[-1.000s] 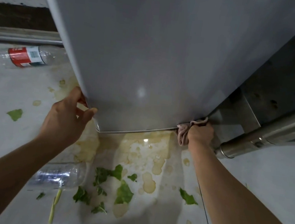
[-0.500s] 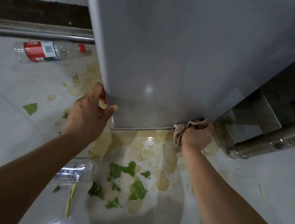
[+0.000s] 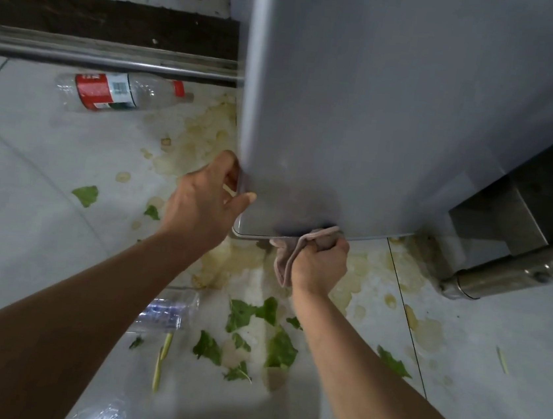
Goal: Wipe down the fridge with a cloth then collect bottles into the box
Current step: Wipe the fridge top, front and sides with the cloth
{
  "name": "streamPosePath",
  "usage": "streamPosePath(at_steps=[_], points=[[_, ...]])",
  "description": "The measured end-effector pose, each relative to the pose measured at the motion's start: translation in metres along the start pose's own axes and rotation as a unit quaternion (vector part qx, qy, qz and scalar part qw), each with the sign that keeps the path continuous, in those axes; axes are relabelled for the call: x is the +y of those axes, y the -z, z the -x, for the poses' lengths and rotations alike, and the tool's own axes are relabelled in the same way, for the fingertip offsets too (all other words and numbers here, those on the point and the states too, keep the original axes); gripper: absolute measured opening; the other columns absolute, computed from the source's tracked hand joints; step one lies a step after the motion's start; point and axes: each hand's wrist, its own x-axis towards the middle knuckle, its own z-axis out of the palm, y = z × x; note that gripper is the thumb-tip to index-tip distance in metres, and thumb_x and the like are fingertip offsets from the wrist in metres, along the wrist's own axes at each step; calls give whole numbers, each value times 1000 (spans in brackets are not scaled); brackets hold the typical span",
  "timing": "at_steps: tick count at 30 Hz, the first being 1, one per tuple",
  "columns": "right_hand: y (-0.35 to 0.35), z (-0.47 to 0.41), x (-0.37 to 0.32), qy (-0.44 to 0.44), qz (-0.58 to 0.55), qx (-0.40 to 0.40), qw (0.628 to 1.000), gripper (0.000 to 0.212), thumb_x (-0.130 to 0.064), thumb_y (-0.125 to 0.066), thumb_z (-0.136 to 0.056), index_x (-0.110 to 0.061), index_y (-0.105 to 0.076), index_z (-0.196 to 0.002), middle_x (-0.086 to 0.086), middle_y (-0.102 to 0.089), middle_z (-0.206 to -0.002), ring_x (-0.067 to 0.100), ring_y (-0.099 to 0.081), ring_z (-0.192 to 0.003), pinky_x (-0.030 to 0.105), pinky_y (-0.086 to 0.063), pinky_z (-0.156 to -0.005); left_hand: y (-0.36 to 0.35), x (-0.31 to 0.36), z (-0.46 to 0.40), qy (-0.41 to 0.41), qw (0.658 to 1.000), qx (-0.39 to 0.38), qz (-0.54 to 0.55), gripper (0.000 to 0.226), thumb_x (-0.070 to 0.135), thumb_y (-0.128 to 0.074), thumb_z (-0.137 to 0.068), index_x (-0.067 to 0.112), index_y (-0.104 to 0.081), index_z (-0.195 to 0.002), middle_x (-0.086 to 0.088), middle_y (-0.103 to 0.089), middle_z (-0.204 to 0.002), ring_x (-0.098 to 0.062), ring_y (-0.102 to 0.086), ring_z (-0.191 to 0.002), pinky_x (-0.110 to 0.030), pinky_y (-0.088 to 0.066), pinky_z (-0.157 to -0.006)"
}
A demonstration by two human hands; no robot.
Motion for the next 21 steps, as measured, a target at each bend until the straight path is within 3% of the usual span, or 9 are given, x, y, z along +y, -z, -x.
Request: streamPosePath(at_steps=[3,8,11,15,18,21], points=[[-9,20,1,-1,24,-56,998,13,6,-40,-92,0,-51,-98,0,-49,-69,-4,-55,-45,3,-33,-37,6,-6,-1,-6,999,-28,31,19,16,-64,-84,25,-47,-88,11,-61,-83,-15,-65,-83,-38,-53,-78],[-29,48,6,35,18,-76,996,12,1,-48,-91,2,-56,-99,-14,-50,-71,-6,-49,-60,-2,-34,-52,22,-23,0,-23,994,-88,60,29,8,-60,-86,22,-62,-111,12,-66,-103,-4,-60,-105,-23,-45,-89],[-34,59,7,57,52,-94,993,12,-2,-48,-92,1,-56,-100,-14,-50,-72,6,-50,-65,-2,-34,-57,33,-32,2,-20,996,-83,20,36,12,-61,-87,24,-60,-121,9,-65,-117,-3,-56,-111,-17,-38,-91],[-42,75,7,65,97,-145,982,3,-4,-51,-88,-5,-53,-90,3,-52,-83,15,-49,-78,11,-32,-66,44,-43,6,16,996,-85,-21,33,17,-60,-88,26,-60,-120,6,-64,-119,-10,-57,-114,-21,-39,-90],[-47,82,5,62,124,-178,974,11,-1,-49,-86,-11,-46,-84,5,-49,-84,16,-46,-79,16,-34,-69,51,-50,11,34,995,-87,-42,32,17,-61,-88,27,-61,-118,4,-64,-119,-13,-57,-113,-25,-41,-91],[-49,90,3,62,162,-224,959,12,2,-45,-86,-7,-53,-84,9,-56,-89,20,-54,-83,24,-43,-74,60,-55,14,47,993,-91,-56,31,16,-60,-88,25,-61,-117,1,-64,-119,-16,-58,-112,-30,-44,-95]])
